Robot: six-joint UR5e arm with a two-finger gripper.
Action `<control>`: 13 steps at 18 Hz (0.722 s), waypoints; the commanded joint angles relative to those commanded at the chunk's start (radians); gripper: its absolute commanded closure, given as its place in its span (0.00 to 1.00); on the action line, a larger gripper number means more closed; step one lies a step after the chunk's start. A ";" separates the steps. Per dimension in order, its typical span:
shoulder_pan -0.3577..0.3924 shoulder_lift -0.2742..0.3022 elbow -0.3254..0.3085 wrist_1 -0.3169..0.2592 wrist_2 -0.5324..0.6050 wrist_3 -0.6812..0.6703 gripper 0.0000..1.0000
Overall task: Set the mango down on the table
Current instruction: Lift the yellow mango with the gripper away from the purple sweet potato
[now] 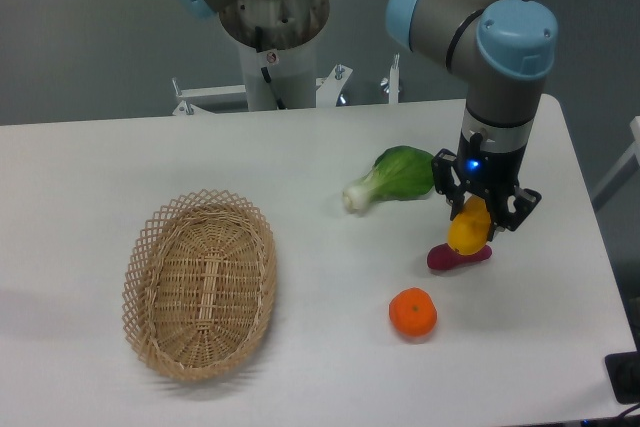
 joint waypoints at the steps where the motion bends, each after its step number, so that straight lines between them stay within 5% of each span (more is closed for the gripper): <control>1: 0.000 0.000 -0.005 0.005 0.000 -0.002 0.46; 13: 0.048 0.018 -0.101 0.015 -0.003 0.152 0.47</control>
